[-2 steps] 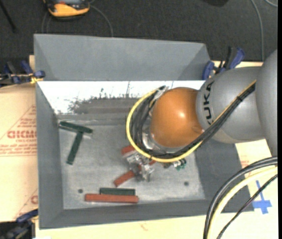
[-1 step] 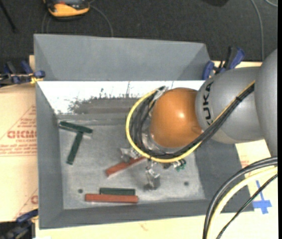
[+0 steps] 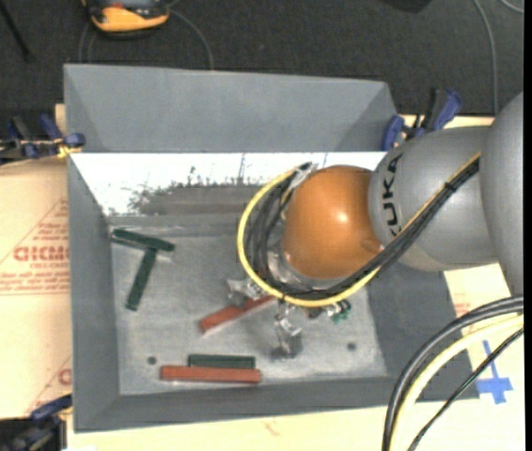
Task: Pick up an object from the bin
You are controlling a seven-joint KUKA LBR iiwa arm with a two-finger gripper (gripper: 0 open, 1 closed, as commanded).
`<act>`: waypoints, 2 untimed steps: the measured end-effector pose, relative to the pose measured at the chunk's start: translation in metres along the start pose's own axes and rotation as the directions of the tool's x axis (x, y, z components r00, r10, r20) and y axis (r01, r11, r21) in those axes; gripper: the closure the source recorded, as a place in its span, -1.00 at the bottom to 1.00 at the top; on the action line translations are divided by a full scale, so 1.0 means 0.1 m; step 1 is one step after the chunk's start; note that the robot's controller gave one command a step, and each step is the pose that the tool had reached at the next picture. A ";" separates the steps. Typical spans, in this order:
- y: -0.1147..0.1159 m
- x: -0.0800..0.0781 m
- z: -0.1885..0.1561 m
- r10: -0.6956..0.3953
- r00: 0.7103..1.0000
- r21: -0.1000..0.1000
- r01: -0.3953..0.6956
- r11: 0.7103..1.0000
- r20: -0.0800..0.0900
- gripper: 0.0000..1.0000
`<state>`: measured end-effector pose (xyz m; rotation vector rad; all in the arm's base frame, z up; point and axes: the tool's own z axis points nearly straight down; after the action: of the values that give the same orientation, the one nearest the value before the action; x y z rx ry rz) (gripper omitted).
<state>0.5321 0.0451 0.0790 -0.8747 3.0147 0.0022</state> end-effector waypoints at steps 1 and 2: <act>-0.58 -0.77 0.04 -0.181 0.983 0.006 0.181 0.983 0.007 1.00; -0.58 -0.76 0.06 -0.178 0.984 0.003 0.178 0.984 0.003 -1.00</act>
Offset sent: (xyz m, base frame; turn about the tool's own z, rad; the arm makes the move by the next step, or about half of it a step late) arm 0.0000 0.0000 0.0000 0.0000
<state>0.6269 0.0366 0.0731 -1.1395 2.9204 -0.0003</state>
